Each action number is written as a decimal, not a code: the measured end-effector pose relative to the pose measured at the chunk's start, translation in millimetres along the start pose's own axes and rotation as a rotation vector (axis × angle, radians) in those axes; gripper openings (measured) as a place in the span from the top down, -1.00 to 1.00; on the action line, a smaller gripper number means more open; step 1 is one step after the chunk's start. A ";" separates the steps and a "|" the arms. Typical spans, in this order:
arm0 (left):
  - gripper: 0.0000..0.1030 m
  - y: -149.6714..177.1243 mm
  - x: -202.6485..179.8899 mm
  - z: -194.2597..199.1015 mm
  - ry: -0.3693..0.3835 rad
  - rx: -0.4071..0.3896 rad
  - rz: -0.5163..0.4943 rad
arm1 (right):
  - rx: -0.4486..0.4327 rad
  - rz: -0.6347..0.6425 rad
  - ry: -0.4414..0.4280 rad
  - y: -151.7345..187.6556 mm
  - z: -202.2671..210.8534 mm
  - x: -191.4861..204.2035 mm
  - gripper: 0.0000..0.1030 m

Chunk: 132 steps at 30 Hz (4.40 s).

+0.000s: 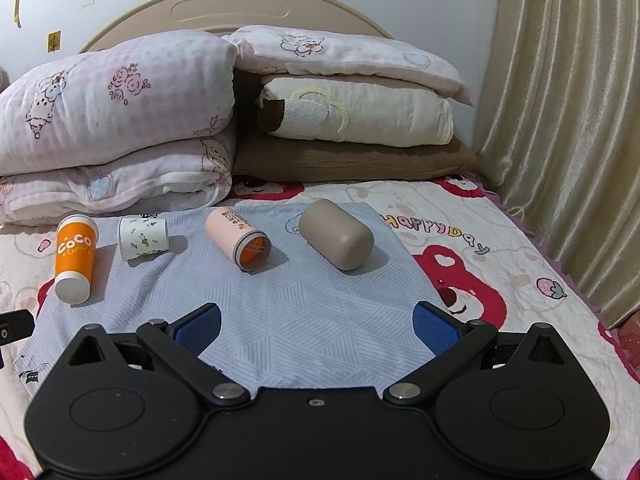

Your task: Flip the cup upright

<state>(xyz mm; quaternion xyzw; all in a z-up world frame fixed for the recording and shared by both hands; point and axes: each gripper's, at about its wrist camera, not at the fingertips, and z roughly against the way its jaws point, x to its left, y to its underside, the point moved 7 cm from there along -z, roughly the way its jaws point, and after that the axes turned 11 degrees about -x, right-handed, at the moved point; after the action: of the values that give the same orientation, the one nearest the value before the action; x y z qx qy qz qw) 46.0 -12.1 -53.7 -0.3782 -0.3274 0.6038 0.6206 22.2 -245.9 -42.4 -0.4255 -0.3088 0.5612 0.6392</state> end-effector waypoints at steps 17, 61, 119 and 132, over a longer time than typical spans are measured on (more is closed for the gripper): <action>-1.00 6.9 0.3 -2.2 -0.005 0.009 -0.010 | 0.009 0.013 0.001 1.7 -1.7 1.0 -1.00; -1.00 12.0 4.6 -2.2 -0.009 0.042 -0.033 | 0.028 0.041 -0.001 7.0 -4.9 6.5 -1.00; -0.94 -9.7 -230.9 -269.1 0.276 0.215 0.262 | 0.013 0.360 -0.503 16.5 -291.6 -68.1 -0.82; -0.92 -3.5 -236.0 -279.4 0.315 0.251 0.330 | 0.086 0.191 -0.463 18.0 -288.4 -69.9 -0.58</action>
<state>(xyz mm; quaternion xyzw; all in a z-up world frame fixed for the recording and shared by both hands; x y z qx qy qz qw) 275.6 -268.0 -178.3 -0.4359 -0.0829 0.6666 0.5990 253.0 -371.2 -181.6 -0.2854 -0.3811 0.7143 0.5130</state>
